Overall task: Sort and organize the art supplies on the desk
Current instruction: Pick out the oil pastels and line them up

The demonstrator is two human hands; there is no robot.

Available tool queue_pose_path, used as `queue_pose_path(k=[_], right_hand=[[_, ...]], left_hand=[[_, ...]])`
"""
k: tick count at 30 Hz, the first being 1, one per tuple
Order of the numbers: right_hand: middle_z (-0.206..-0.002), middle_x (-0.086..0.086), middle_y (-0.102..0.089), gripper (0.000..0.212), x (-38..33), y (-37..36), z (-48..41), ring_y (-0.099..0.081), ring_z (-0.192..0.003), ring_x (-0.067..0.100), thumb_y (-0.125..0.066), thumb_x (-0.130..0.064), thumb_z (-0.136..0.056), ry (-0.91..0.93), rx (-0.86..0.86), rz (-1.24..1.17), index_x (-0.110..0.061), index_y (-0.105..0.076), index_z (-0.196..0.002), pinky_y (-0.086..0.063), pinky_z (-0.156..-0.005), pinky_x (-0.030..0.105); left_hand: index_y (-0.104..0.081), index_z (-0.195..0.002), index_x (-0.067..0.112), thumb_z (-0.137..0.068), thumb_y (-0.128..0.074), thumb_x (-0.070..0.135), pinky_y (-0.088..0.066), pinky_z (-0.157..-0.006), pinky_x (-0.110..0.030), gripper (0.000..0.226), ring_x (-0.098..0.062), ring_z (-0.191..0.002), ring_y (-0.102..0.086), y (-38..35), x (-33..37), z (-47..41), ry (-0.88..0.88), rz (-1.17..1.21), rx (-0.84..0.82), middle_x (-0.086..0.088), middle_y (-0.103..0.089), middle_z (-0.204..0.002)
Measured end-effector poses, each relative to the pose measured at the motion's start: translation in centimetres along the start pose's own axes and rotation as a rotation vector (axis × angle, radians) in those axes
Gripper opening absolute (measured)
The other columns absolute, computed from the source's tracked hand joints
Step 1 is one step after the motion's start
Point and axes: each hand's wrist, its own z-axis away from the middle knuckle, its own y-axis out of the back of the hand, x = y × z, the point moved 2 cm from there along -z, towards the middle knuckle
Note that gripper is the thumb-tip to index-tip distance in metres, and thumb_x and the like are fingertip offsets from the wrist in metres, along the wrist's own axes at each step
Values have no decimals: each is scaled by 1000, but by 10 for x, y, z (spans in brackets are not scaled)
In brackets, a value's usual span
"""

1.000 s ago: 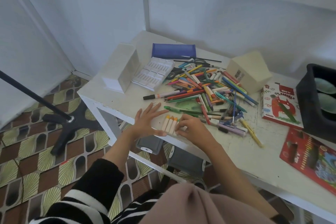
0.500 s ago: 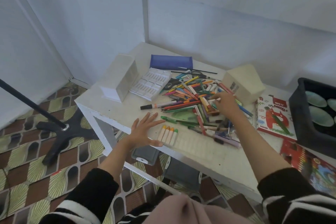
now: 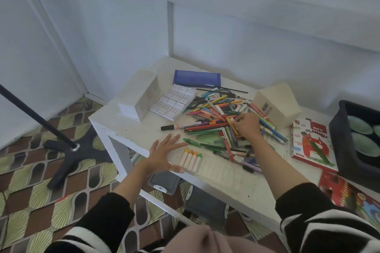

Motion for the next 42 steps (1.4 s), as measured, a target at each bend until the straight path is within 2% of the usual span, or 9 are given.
queue_pose_path(k=[2,5,8,13,17,23,28,32,42], right_hand=[[-113,10,-65,21,-2,5,5,-51,-117,29,-70,-33,-82,-23,36,-131,-14,-74,-89,-47,-94,43],[-95,4,-67,23,-15,22,22,-62,-88,18,-65,-27,-87,-22,46,-333,-7,-69,-97,-50,-85,34],[-83,-1,-64,9,-31,37,44,-60,-75,11,-65,-23,-88,43,22,-468,-14,-64,-90,-50,-75,26],[-76,2,-69,5,-45,34,91,-65,-61,9,-66,-12,-86,103,-215,-599,-10,-65,-90,-51,-56,17],[-75,11,-71,4,-51,19,124,-70,-66,18,-65,-7,-86,144,-407,-631,-3,-65,-85,-55,-61,24],[-70,-7,-65,9,-54,3,144,-62,-62,1,-75,-12,-79,449,-412,-315,-6,-69,-78,-54,-64,18],[-87,3,-58,8,-50,-15,158,-58,-73,16,-73,-9,-77,691,-427,-13,-7,-66,-77,-52,-72,35],[-95,5,-60,9,-43,-24,164,-60,-78,23,-72,-14,-79,740,-376,38,-6,-69,-82,-49,-71,37],[-95,5,-61,4,-37,-25,160,-60,-82,21,-69,-9,-81,723,-338,-5,-8,-72,-84,-49,-73,33]], left_hand=[[-18,-132,60,-37,-40,101,18,-112,-39,106,5,-135,21,0,0,0,-3,-1,3,21,4,-156],[-18,-132,59,-36,-39,101,18,-112,-39,107,5,-135,21,0,1,0,-3,-4,5,22,5,-155],[-17,-131,60,-35,-37,102,17,-112,-40,107,5,-135,21,0,1,0,-2,-8,6,26,5,-151],[-18,-131,59,-35,-37,102,16,-113,-41,107,4,-136,19,-1,0,0,-4,-18,18,27,4,-149],[-18,-129,62,-37,-39,101,17,-112,-40,102,5,-136,19,-1,0,0,-9,-2,18,27,3,-150],[-17,-128,64,-38,-43,99,17,-112,-39,100,7,-135,19,-2,-1,0,1,-15,15,29,4,-150],[-15,-126,65,-42,-51,91,16,-113,-40,95,7,-136,19,-1,0,1,13,-24,16,24,2,-155],[-18,-131,60,-36,-37,101,16,-112,-40,105,5,-136,19,-1,1,1,-2,-19,24,27,3,-150],[-18,-130,61,-36,-38,101,16,-113,-39,104,6,-136,19,-1,1,1,-4,-17,29,24,1,-154]])
